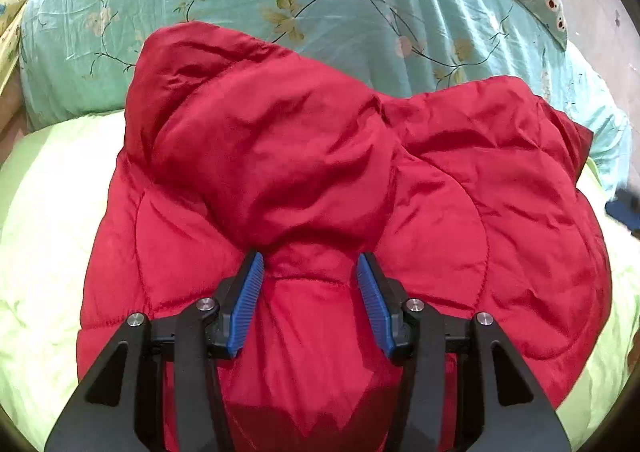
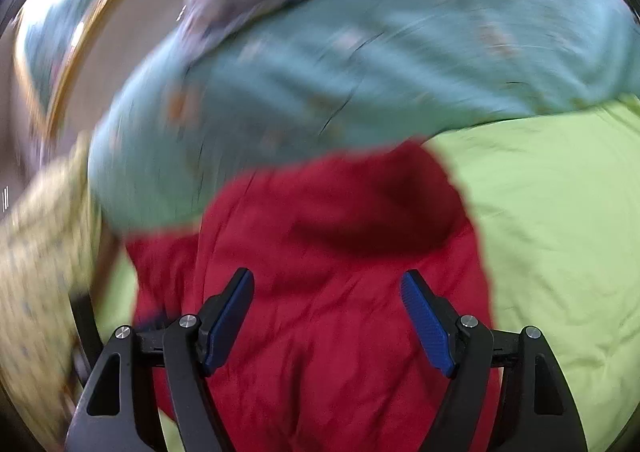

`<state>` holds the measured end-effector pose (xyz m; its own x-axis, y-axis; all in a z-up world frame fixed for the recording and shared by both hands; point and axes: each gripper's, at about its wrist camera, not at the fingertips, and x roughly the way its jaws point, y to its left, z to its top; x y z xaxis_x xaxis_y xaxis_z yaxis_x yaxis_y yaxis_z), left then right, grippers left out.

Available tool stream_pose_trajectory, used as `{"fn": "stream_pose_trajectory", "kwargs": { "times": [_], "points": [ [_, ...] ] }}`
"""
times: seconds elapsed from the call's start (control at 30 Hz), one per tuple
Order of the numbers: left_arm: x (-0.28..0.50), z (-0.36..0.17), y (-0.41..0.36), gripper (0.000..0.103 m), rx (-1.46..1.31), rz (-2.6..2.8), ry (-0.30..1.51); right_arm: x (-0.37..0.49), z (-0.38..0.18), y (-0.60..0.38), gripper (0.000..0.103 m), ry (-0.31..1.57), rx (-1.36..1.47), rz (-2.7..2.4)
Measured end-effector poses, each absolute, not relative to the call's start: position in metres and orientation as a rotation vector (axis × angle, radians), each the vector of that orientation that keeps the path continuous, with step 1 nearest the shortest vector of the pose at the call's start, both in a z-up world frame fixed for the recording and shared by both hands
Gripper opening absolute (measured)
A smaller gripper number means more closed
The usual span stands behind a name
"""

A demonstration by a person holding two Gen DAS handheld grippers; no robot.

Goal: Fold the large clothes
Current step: 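Lay the hem onto the collar and release both grippers, then move both open grippers to the edge of the red jacket bundle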

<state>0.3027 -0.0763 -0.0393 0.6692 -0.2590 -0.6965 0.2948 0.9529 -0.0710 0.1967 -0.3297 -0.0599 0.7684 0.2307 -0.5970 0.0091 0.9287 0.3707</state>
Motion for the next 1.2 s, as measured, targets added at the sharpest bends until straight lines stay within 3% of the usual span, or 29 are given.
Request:
{"fn": "stream_pose_trajectory", "kwargs": {
  "times": [0.17, 0.5, 0.6, 0.7, 0.93, 1.2],
  "points": [
    [0.323, -0.038, -0.072, 0.049, 0.060, -0.277, 0.789, 0.236, -0.095, -0.298, 0.076, 0.807, 0.197, 0.078],
    [0.372, -0.044, -0.043, 0.050, 0.026, -0.172, 0.822, 0.286, -0.124, -0.362, 0.077, 0.820, 0.485, 0.018],
    [0.383, -0.049, -0.041, 0.059, 0.025, -0.149, 0.820, 0.292, -0.128, -0.365, 0.077, 0.806, 0.489, -0.004],
    [0.395, -0.052, -0.046, 0.061, 0.032, -0.140, 0.826, 0.293, -0.131, -0.366, 0.077, 0.791, 0.505, -0.023],
    [0.381, -0.040, -0.031, 0.061, -0.017, -0.171, 0.826, 0.298, -0.137, -0.370, 0.077, 0.786, 0.511, -0.039],
    [0.312, -0.024, 0.002, 0.064, -0.091, -0.232, 0.788, 0.300, -0.138, -0.370, 0.077, 0.779, 0.519, -0.035]
  ]
}}
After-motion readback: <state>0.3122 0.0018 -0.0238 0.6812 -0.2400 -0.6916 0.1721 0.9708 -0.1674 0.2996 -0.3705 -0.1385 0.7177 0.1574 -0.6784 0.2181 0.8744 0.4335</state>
